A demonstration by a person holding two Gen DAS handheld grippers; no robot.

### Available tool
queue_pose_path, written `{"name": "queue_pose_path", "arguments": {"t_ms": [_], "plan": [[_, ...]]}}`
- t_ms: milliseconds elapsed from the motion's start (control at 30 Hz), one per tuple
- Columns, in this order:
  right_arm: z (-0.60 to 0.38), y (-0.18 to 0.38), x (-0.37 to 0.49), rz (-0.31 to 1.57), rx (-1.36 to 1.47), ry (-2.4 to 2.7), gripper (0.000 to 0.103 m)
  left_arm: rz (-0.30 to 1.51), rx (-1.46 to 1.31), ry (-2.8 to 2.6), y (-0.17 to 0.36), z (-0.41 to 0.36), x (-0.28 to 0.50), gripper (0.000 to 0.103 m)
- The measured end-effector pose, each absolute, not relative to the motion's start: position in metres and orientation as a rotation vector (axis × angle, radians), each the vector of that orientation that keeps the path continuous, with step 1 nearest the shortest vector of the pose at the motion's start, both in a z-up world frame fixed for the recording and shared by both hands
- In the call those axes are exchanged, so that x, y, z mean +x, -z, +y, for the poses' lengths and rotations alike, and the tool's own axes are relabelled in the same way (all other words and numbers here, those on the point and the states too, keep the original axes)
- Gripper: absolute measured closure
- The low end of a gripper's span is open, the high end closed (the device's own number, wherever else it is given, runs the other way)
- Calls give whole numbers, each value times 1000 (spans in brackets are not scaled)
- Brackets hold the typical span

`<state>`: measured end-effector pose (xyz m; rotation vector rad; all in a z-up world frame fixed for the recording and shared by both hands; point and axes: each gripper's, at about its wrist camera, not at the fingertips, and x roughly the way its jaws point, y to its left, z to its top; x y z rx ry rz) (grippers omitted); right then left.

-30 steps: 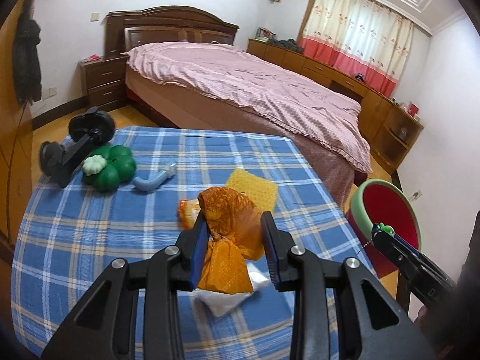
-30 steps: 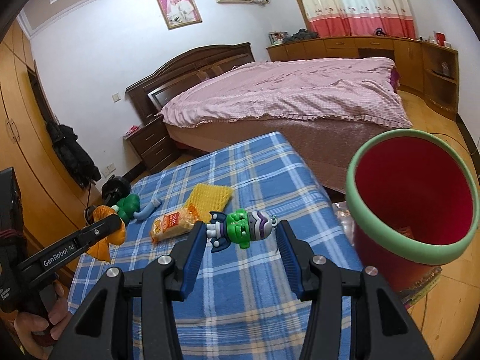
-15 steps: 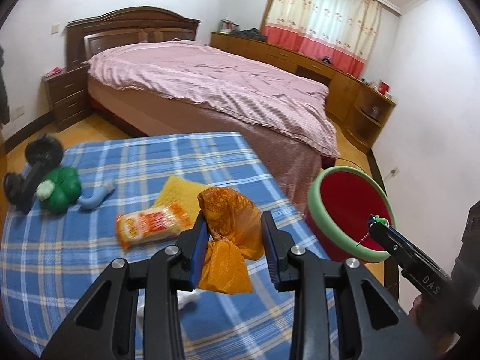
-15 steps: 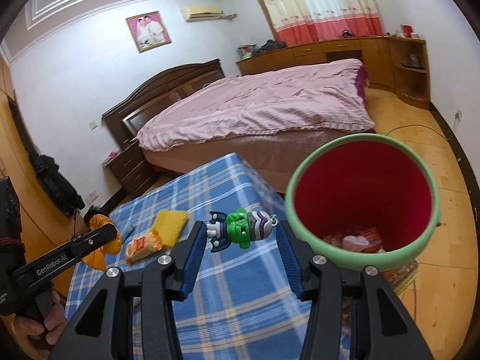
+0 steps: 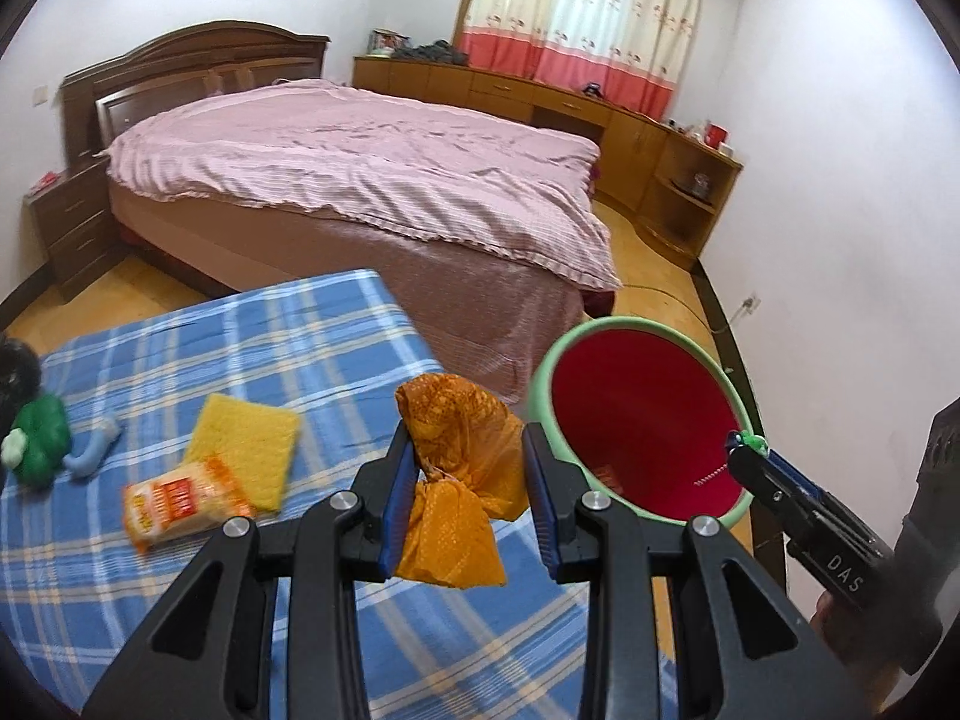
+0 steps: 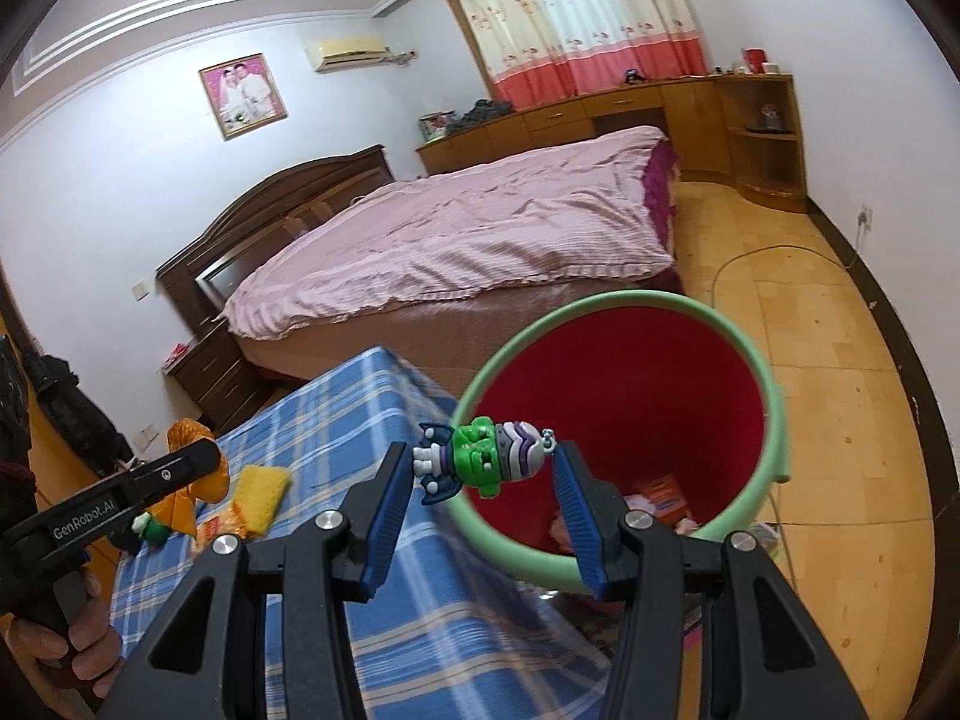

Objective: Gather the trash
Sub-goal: 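Carry the orange wrapper and green toy figure over the red bucket, then open both tools to drop wrapper and figure into the bucket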

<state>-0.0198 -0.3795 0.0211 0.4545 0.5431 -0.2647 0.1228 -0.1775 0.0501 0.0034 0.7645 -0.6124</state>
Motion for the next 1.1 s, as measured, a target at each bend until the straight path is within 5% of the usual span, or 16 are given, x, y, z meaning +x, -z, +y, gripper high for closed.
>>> {"name": "queue_pose_path", "arguments": {"t_ms": [1100], "plan": [[-455, 39, -22, 601, 611, 354, 46, 900, 98, 774, 7, -293, 134, 68]]}}
